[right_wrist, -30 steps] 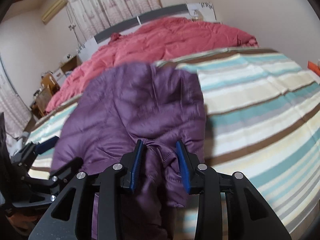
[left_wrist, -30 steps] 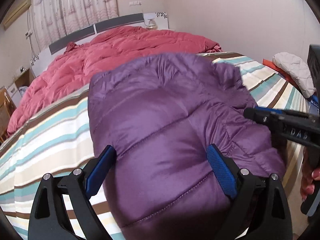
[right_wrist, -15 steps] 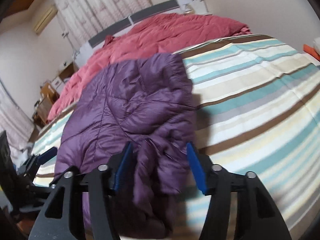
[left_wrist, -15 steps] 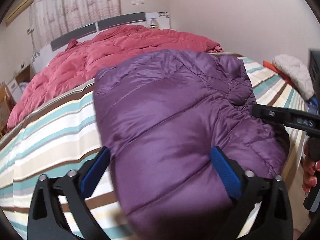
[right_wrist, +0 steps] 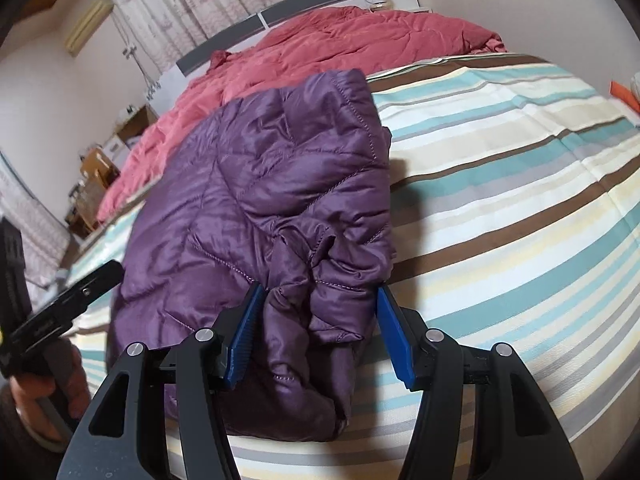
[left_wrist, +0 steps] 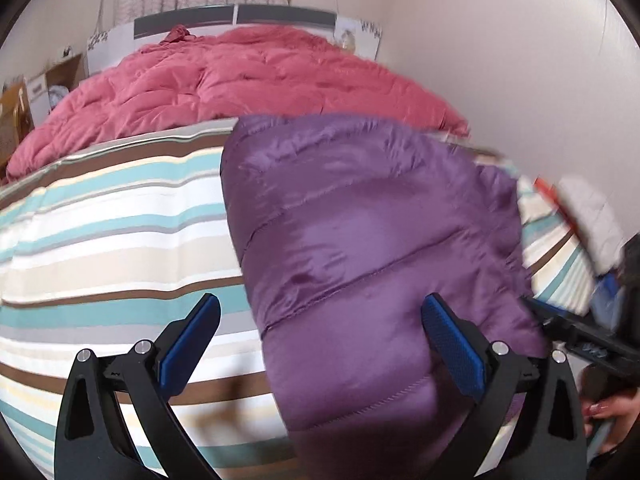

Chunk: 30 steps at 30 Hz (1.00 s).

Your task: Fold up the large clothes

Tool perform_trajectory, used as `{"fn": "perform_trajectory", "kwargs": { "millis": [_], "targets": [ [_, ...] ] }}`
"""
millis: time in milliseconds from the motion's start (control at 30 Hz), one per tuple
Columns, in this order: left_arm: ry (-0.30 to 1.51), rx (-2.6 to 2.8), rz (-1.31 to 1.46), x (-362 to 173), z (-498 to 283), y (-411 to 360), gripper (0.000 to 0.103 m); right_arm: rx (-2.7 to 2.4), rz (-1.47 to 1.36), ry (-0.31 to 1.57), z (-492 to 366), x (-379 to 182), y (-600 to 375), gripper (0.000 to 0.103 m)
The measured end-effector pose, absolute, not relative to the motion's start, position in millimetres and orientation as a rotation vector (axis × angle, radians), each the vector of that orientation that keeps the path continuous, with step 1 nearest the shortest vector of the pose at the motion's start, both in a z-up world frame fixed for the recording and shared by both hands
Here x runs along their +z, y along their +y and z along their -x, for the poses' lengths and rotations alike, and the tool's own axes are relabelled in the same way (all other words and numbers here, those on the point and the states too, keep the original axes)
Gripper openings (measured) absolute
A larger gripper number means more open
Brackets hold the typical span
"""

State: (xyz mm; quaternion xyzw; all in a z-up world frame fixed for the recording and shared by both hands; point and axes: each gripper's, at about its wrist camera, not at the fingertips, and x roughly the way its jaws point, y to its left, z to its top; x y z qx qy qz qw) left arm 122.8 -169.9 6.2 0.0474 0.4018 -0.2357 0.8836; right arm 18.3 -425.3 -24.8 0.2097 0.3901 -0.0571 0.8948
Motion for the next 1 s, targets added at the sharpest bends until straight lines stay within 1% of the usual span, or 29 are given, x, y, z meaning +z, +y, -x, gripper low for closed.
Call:
{"fn": "perform_trajectory", "kwargs": {
  "millis": [67, 167, 233, 467, 500, 533, 667, 800, 1000],
  "targets": [
    [0.847, -0.49, -0.158, -3.5, -123.7, -175.9, 0.101, -0.116, -0.428, 0.814, -18.0, -27.2, -423.1, 0.057],
    [0.863, -0.497, -0.134, -7.5, -124.2, -171.4, 0.101, -0.106, -0.446, 0.82, -15.5, -29.0, -423.7, 0.057],
    [0.872, -0.501, -0.116, -7.9, -124.5, -168.8, 0.101, -0.112, -0.446, 0.828, -15.5, -28.4, -426.0, 0.066],
    [0.862, -0.531, -0.09, 5.3, -124.6, -165.4, 0.101, -0.116, -0.44, 0.842, -16.3, -21.1, -430.1, 0.067],
    [0.859, -0.534, -0.079, 7.3, -124.5, -163.7, 0.101, -0.114, -0.45, 0.841, -16.9, -19.6, -431.4, 0.072],
    [0.86, -0.538, -0.059, 9.6, -127.2, -162.4, 0.101, -0.11, -0.464, 0.839, -17.3, -18.7, -433.6, 0.073],
    [0.891, -0.543, -0.036, 8.5, -138.0, -163.1, 0.101, -0.085, -0.504, 0.824, -21.8, -13.3, -442.5, 0.073],
    [0.928, -0.552, -0.105, 2.7, -144.5, -172.0, 0.101, -0.086, -0.53, 0.819, -32.1, -10.8, -452.9, 0.073],
    [0.99, -0.596, -0.146, -6.2, -149.6, -173.6, 0.101, -0.055, -0.629, 0.938, -55.4, -37.3, -468.5, 0.073]
  ]
}}
